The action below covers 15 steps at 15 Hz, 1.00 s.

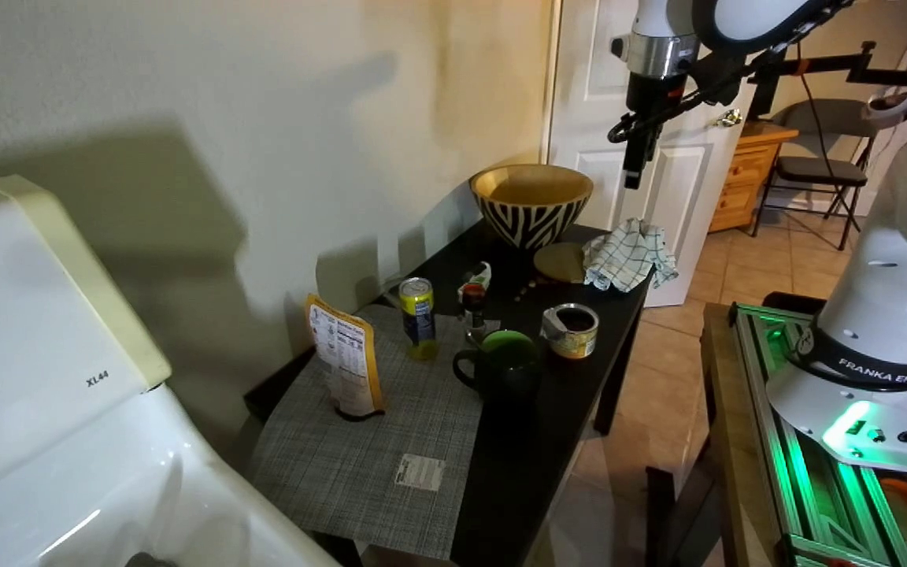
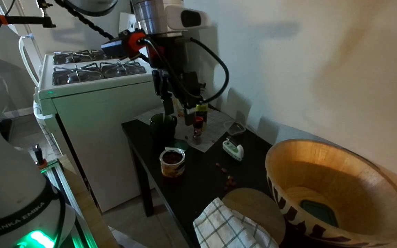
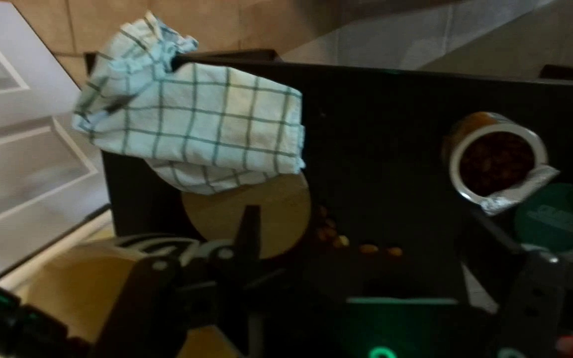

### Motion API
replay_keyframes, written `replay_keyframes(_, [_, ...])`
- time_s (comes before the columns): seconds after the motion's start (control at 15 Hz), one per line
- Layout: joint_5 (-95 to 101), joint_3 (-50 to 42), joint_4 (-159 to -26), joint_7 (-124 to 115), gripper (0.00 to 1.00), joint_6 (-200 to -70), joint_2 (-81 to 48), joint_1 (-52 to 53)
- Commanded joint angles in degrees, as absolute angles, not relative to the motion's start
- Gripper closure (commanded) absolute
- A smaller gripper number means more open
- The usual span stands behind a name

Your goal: Put the towel into the bowl

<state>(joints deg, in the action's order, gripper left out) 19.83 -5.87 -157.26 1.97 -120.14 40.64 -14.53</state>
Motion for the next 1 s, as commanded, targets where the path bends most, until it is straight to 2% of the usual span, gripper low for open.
replay_keyframes(0.0, [26.86, -9.51, -157.19, -0.09, 0.00, -121.71, 34.74, -21.53])
replay_keyframes(0.33, [34.65, -11.95, -157.61, -7.46, 0.00, -125.21, 23.40, -27.45])
replay_keyframes(0.4, [35.05, -12.14, -157.69, -9.32, 0.00, -125.23, 22.40, -27.60])
replay_keyframes(0.47, [33.05, -12.94, -157.66, -5.30, 0.00, -123.01, 26.60, -26.00])
replay_keyframes(0.73, [33.93, -13.15, -157.33, -8.23, 0.00, -124.00, 22.36, -26.18])
replay_keyframes(0.93, [33.16, -17.02, -155.79, -6.42, 0.00, -130.31, 17.60, -27.31])
